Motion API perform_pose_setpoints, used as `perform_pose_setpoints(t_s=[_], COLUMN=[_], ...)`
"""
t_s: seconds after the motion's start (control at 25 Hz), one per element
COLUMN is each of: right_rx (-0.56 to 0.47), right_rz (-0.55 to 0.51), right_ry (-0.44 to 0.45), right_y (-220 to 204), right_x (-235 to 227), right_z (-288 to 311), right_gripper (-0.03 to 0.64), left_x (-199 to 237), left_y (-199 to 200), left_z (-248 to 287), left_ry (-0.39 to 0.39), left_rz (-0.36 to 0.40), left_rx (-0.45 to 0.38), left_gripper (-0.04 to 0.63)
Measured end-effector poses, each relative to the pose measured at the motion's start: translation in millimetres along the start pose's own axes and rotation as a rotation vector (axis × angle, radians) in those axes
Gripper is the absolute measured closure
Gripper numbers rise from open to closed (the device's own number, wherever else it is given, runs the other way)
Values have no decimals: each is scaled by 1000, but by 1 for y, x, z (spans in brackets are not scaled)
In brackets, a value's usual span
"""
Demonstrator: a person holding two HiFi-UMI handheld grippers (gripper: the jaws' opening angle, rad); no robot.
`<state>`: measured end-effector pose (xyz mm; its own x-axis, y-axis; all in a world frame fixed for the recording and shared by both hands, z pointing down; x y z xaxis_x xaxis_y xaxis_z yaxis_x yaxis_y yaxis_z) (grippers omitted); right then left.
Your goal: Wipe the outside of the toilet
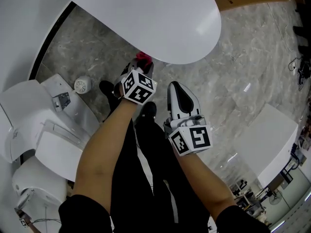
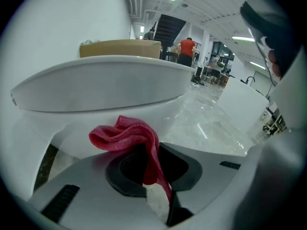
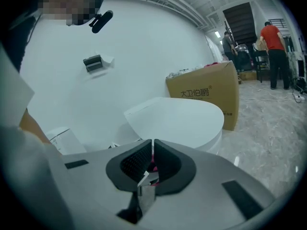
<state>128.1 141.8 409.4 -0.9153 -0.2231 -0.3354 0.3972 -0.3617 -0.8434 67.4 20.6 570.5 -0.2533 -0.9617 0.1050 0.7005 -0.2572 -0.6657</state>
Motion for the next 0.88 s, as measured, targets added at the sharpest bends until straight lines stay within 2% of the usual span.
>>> perform_pose_setpoints(t_s=[0.2, 0.36, 0.44, 0.6, 0.76, 0.88], right_rx=[1, -4, 5, 28, 72, 106], right_rz=[8, -45, -81, -114, -136, -137], right_ry=[8, 95, 141, 208, 228, 226], right_y=[14, 35, 42, 52, 44, 30], right_x=[15, 48, 65, 91, 127, 149], right_z=[17, 42, 60, 99, 147, 187], right_gripper=[578, 578, 578, 578, 578, 578], left_x=[-33, -34, -10, 66, 161, 229], left_y=[7, -21, -36, -54, -59, -55], left_z=[-2, -29, -47, -87, -124, -137], left_ry=[-133, -152, -104, 90, 264, 341], left_rz=[-38, -144, -215, -326, -382, -390], left_rx=[-58, -86, -97, -135, -216, -273], left_gripper=[520, 520, 520, 520, 520, 520])
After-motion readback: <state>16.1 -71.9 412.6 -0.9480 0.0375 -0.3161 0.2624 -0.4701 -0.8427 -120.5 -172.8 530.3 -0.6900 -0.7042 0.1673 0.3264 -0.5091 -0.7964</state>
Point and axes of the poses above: the fingertips, and each gripper's own axes: z forward along the fingers, x to its left, y out of its top, the point moved 8 cm from there along -z, backward along the fingers, and after that the axes turned 5 degrees about -x, right-handed, at the moved point
